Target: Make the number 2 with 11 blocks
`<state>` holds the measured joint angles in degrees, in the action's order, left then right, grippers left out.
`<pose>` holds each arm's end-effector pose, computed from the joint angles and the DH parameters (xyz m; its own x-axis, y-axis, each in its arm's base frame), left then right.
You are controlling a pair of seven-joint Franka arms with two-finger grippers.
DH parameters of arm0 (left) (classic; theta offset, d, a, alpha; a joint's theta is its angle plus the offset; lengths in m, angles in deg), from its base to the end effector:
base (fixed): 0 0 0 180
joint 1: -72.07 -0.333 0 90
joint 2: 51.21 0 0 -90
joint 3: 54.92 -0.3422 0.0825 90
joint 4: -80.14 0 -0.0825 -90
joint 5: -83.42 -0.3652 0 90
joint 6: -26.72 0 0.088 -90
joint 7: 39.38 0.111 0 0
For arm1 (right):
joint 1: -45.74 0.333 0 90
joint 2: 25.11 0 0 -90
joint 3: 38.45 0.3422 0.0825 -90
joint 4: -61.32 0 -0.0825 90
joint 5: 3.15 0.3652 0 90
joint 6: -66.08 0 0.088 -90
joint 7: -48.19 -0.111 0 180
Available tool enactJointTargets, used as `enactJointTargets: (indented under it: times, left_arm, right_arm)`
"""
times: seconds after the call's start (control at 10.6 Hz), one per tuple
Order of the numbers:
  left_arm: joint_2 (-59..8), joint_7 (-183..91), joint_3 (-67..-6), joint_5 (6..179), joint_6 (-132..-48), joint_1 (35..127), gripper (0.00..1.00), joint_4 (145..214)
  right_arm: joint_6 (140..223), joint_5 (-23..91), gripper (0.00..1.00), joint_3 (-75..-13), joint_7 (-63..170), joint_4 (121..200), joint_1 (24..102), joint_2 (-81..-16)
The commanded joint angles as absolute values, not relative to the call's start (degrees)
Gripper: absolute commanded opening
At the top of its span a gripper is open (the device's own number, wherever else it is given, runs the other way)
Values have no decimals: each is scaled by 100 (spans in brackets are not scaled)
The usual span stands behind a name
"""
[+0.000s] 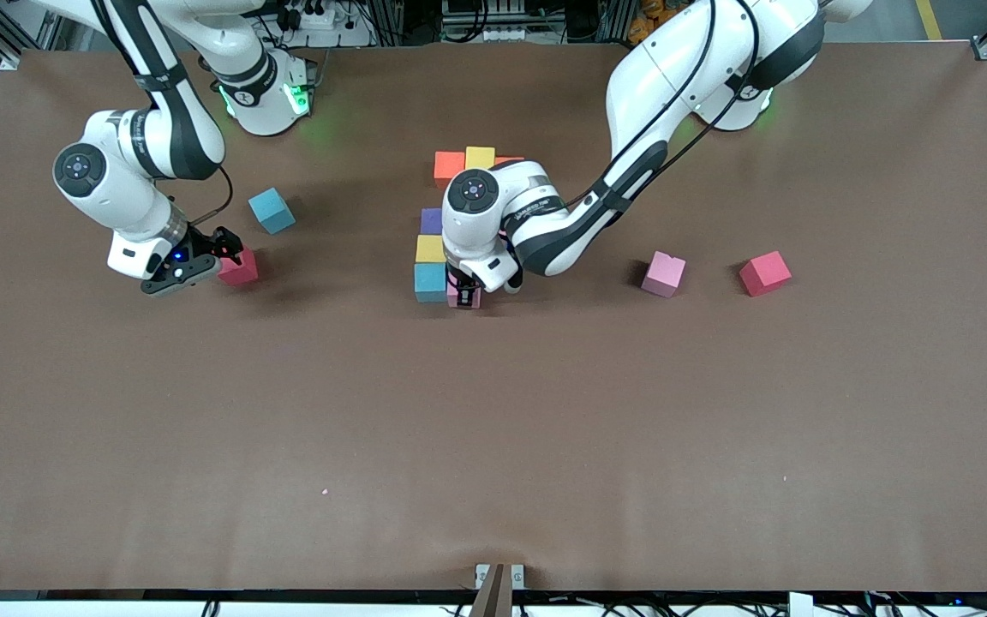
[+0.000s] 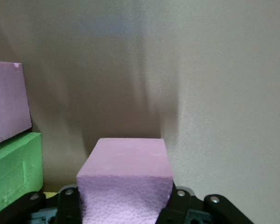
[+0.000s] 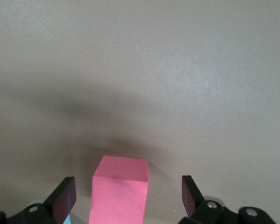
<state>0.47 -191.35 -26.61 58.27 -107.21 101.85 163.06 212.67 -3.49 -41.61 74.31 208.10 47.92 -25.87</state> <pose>0.4625 -0.5713 0.2231 0.0419 0.9923 -0.1163 0.9990 -0.0401 0.0176 0.4387 -0.0075 0.2978 0.9030 0.4293 -0.0166 0.4293 -0.9032 -0.0038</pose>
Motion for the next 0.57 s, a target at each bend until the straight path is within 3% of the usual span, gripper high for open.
enactJointTargets:
  times: [0.0, 0.09, 0.19, 0.28, 0.47]
  left_arm:
    - [117, -19143, -2741, 5987, -10819, 10283, 10, 16196]
    - [135, -19134, -2741, 5987, -10820, 10318, 12, 16196]
    - [144, -19108, -2741, 5987, -10828, 10318, 24, 16196]
    - [135, -19073, -2741, 5970, -10828, 10327, 99, 16205]
    - [30, -19073, -2741, 5882, -10802, 10353, 100, 16214]
  right_arm:
    - [21295, -394, 100, -4126, 7429, 20924, 4723, -2651]
    - [21312, -394, 100, -4126, 7420, 20950, 4732, -2695]
    - [21216, -394, 100, -4109, 7437, 20915, 4732, -2635]
    - [21163, -394, 100, -4100, 7446, 20828, 4732, -2564]
    - [20683, -386, 100, -4117, 7429, 20207, 4706, -2537]
